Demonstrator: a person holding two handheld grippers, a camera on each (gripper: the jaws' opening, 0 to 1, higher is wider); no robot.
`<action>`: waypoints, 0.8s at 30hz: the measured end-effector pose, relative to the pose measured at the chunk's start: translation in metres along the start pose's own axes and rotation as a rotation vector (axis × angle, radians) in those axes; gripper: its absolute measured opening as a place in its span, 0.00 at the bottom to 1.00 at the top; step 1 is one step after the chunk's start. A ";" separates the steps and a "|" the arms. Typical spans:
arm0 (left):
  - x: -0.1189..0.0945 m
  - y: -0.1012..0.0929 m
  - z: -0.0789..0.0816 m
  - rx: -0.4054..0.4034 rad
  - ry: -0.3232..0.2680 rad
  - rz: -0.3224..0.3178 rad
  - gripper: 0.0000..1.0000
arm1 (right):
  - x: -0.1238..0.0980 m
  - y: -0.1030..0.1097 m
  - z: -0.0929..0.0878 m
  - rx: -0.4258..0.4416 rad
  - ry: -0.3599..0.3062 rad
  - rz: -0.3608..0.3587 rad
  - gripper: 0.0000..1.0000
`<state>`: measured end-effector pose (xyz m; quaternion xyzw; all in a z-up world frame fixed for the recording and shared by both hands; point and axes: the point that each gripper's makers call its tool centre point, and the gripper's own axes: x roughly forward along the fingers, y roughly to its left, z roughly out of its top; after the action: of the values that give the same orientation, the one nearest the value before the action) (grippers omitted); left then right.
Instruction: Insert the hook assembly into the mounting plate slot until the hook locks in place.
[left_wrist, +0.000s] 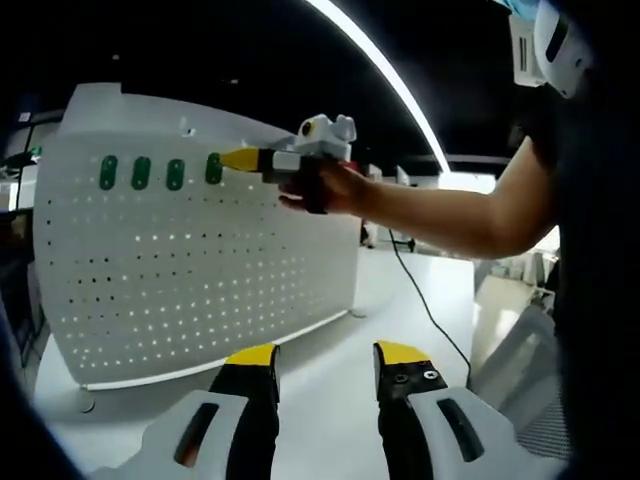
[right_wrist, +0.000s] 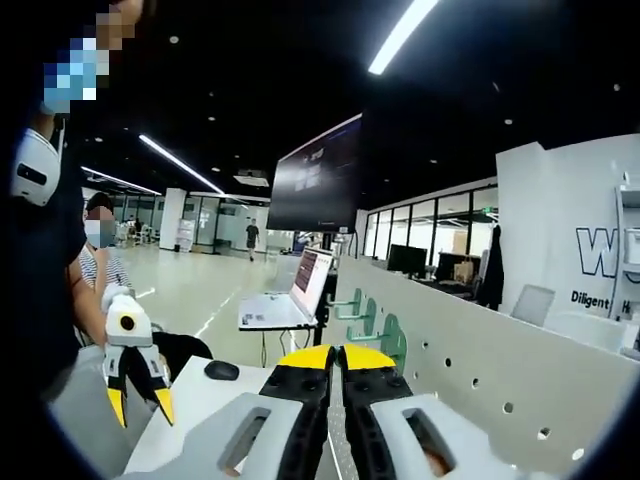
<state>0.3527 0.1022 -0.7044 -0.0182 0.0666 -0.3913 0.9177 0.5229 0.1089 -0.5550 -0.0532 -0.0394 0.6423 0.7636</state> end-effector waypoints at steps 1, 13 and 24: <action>-0.001 0.004 0.001 0.007 -0.002 0.022 0.40 | 0.000 -0.001 0.000 0.001 0.000 0.000 0.01; -0.018 0.049 0.011 0.069 -0.023 0.301 0.51 | 0.002 -0.009 -0.003 0.010 0.003 0.000 0.01; -0.023 0.057 0.012 0.040 -0.035 0.341 0.55 | 0.003 -0.015 -0.004 0.019 0.004 -0.001 0.01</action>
<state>0.3796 0.1584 -0.6949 0.0049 0.0451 -0.2309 0.9719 0.5385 0.1093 -0.5572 -0.0474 -0.0318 0.6420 0.7646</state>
